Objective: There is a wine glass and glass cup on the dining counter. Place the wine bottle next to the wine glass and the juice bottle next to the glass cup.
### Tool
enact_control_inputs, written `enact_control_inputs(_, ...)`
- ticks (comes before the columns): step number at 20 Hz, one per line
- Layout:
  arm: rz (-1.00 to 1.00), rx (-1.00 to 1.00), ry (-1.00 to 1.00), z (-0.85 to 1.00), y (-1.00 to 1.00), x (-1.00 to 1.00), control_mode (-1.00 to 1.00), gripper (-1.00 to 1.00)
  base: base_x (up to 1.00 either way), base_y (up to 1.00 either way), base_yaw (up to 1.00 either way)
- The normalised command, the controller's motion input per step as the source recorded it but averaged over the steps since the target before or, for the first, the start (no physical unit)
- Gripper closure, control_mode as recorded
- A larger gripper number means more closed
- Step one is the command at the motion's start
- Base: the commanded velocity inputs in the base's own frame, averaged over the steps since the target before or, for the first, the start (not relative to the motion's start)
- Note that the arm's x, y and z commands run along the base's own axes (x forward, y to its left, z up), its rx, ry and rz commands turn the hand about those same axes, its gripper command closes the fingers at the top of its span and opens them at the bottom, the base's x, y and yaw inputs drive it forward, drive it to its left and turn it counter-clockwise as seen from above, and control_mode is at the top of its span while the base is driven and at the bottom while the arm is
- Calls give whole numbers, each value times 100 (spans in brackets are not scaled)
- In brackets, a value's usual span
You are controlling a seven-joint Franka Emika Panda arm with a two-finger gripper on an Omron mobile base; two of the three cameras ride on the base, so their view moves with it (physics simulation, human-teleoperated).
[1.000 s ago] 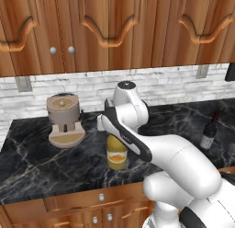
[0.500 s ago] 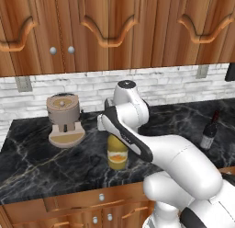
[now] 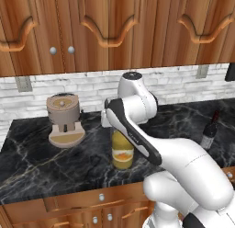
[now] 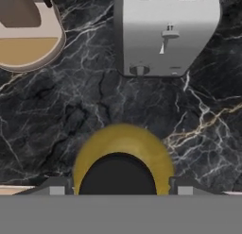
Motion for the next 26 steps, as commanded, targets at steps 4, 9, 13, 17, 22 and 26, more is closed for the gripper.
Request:
enact_control_inputs(4, 0, 0, 0, 37, -14, -36, -100, 100, 0, 0, 0)
enact_control_inputs(9, 0, 0, 0, 15, -6, -18, -100, 100, 0, 0, 0)
enact_control_inputs(13, 0, 0, 0, 0, 0, -1, -100, 100, 0, 0, 0)
enact_control_inputs(17, 0, 0, 0, 0, 0, 0, -100, 100, 0, 0, 0)
enact_control_inputs(22, 0, 0, 0, 0, 0, 0, -100, 100, 0, 0, 0)
enact_control_inputs(26, 0, 0, 0, 0, 0, 0, -100, 100, 0, 0, 0)
